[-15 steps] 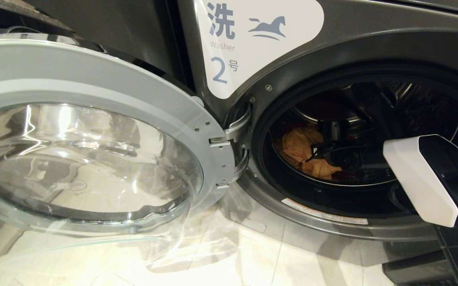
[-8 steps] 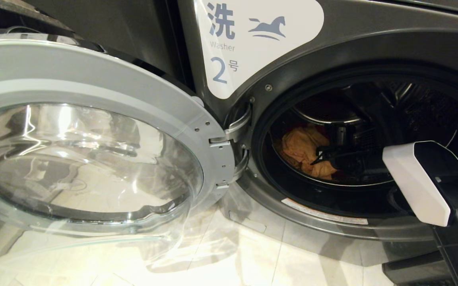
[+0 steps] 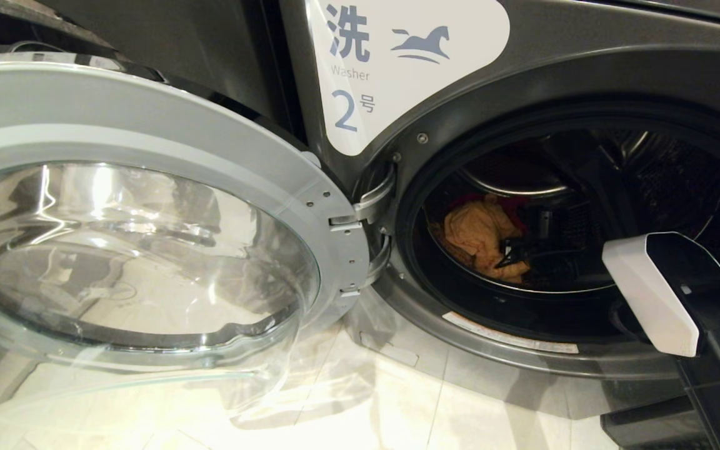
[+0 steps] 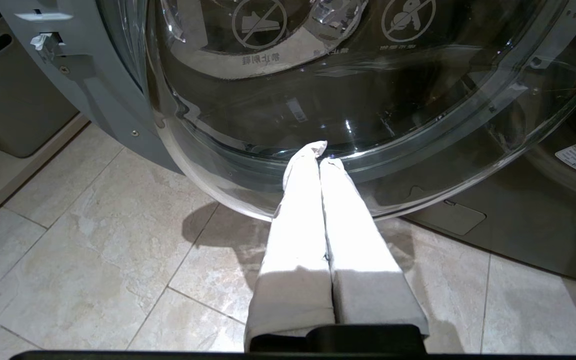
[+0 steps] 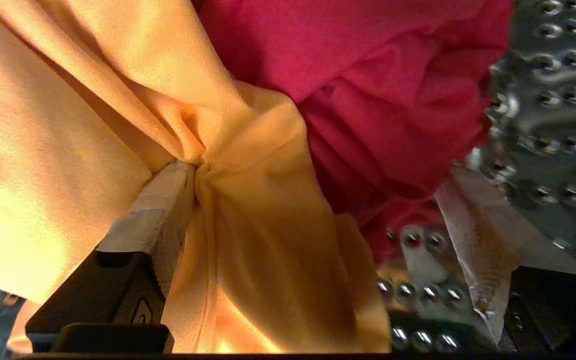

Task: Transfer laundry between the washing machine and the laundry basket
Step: Pick a cloth and place it into the basket

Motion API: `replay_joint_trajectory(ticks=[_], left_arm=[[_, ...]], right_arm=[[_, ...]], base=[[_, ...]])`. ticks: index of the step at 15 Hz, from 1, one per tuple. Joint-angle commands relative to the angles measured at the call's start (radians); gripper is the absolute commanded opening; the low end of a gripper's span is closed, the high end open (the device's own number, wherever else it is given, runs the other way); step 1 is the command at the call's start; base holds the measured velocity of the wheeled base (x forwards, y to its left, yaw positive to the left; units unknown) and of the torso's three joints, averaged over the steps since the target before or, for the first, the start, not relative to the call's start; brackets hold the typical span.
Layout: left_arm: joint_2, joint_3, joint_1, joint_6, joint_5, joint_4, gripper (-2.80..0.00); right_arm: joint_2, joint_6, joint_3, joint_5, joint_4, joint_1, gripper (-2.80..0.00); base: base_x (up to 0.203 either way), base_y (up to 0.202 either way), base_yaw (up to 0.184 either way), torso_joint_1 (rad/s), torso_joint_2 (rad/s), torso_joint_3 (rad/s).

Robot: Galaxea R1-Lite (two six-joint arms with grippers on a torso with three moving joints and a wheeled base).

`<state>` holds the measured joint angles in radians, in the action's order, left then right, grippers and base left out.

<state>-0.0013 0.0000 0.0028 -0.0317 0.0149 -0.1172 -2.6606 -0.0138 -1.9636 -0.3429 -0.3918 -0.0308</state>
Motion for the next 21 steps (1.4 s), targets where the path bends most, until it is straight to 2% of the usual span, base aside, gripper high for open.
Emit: replay_joint_trajectory(ticks=[1,6,7,17,21], left_arm=[[0.001,0.040,0.000,0.001,0.000,-0.001,-2.80],[0.001,0.040,0.000,0.001,0.000,-0.001,-2.80],[0.001,0.040,0.000,0.001,0.000,-0.001,-2.80],[0.001,0.040,0.001,0.003,0.000,-0.001,-2.80],[0.001,0.040,0.000,0.003,0.000,-0.001,-2.80]], right_arm=[[-0.044,0.012,0.000,0.013,-0.042,0.014,0.00],[-0.053,0.017,0.000,0.033,-0.042,0.017,0.00],[-0.054,0.017,0.000,0.033,-0.041,0.017,-2.80],[-0.030,0.016,0.000,0.034,-0.047,0.016,-2.80],[0.041,0.019,0.004,0.023,-0.092,-0.022,-2.80]], base=[[0.000,0.000,0.000,0.000,0.00,0.000],[0.000,0.000,0.000,0.000,0.00,0.000],[0.000,0.000,0.000,0.000,0.00,0.000],[0.000,0.000,0.000,0.000,0.00,0.000],[0.000,0.000,0.000,0.000,0.00,0.000]])
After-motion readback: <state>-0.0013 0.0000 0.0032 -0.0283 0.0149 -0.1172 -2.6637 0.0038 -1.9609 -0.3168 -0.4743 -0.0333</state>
